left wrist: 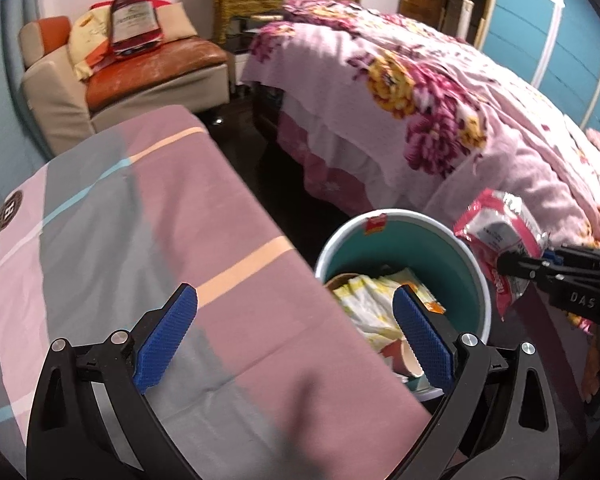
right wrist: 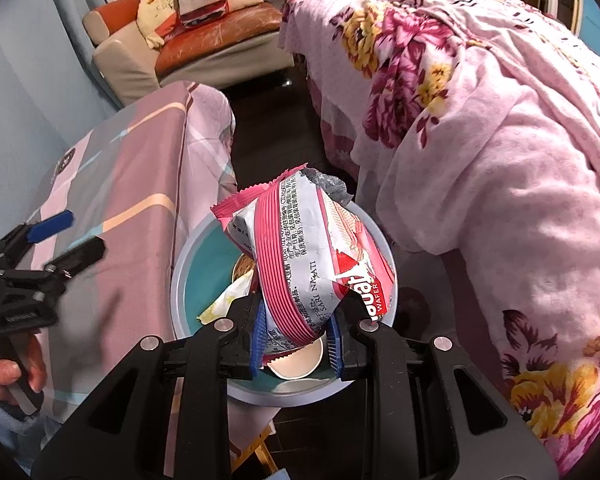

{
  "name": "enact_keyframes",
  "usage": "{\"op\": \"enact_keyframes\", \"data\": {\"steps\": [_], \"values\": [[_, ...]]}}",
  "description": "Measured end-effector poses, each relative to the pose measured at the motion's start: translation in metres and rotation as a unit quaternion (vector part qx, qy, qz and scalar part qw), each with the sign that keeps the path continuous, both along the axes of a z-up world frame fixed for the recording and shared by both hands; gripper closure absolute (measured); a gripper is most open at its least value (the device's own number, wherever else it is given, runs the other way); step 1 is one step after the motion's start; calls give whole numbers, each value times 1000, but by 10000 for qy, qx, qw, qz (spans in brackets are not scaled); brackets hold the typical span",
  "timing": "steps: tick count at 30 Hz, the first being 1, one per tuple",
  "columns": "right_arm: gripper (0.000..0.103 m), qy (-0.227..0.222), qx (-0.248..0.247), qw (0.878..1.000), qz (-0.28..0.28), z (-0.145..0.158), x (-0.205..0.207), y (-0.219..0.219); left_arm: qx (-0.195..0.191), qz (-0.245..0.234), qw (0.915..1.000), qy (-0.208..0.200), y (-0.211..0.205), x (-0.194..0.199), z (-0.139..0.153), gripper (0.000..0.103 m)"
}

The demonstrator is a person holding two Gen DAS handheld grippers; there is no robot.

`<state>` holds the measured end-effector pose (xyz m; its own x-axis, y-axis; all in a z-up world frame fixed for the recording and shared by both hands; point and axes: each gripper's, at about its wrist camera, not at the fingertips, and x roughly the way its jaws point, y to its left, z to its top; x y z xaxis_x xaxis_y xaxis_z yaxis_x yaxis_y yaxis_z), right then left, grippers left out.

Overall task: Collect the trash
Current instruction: 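Open the right gripper to drop the pink packet into the wastebasket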

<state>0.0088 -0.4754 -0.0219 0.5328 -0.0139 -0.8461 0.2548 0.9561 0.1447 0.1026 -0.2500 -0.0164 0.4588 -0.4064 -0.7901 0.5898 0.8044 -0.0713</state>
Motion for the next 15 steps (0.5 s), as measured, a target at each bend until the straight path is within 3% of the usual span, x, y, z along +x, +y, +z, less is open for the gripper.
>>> {"op": "enact_keyframes", "data": {"steps": [12,15], "values": [[75,319,-85,9994,106,-12,21,17,-125,237,9996,119,21,14,-7,4],[68,394,-126,9991,105,-14,26,20,-128,238,9996,108,23,15,-7,4]]}}
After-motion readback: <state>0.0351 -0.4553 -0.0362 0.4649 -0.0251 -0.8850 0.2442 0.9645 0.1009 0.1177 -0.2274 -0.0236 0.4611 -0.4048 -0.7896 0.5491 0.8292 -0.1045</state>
